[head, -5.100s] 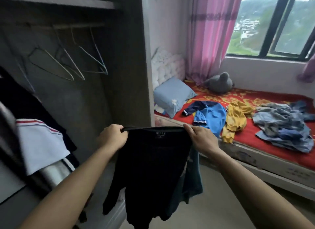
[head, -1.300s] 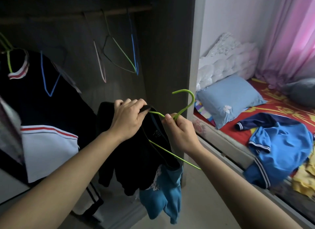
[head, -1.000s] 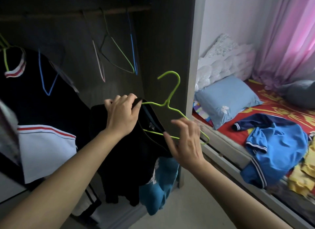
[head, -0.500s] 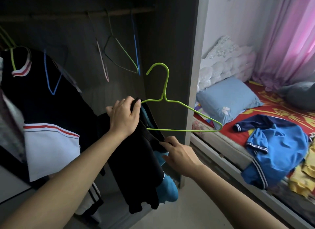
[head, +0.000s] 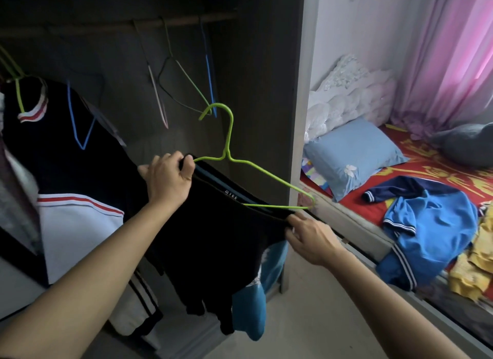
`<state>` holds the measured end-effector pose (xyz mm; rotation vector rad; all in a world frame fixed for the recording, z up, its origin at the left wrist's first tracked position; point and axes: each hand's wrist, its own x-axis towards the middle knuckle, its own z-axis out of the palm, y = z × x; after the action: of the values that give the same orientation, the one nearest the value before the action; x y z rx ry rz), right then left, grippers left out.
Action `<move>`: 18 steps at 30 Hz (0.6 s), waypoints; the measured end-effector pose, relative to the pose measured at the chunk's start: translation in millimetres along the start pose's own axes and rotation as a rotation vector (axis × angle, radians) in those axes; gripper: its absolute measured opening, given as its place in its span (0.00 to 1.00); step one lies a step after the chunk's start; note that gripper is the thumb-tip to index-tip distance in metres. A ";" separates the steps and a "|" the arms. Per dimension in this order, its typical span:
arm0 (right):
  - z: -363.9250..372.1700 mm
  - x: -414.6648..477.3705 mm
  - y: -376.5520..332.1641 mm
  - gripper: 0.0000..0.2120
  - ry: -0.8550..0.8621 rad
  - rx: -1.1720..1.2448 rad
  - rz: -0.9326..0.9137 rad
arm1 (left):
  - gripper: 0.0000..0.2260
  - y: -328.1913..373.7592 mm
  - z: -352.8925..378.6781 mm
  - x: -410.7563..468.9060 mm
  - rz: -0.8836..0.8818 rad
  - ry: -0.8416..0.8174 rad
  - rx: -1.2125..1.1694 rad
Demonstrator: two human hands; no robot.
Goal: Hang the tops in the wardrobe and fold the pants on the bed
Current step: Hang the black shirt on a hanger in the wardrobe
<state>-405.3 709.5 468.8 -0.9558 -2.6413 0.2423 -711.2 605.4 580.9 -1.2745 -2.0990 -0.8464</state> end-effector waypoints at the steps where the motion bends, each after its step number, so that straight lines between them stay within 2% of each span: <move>1: -3.4 -0.4 3.8 0.11 0.030 -0.009 -0.009 | 0.24 -7.1 2.5 -1.5 0.013 0.001 0.032; 8: -24.8 0.7 4.1 0.09 0.134 0.013 -0.046 | 0.25 -28.1 12.1 -3.0 0.019 0.053 0.077; 18: -62.3 10.1 6.8 0.16 0.181 -0.007 0.068 | 0.25 -36.3 8.6 -10.3 0.027 -0.018 -0.025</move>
<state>-386.5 724.4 527.6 -1.0206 -2.4495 0.1547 -740.9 593.0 559.3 -1.3255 -2.0865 -0.8548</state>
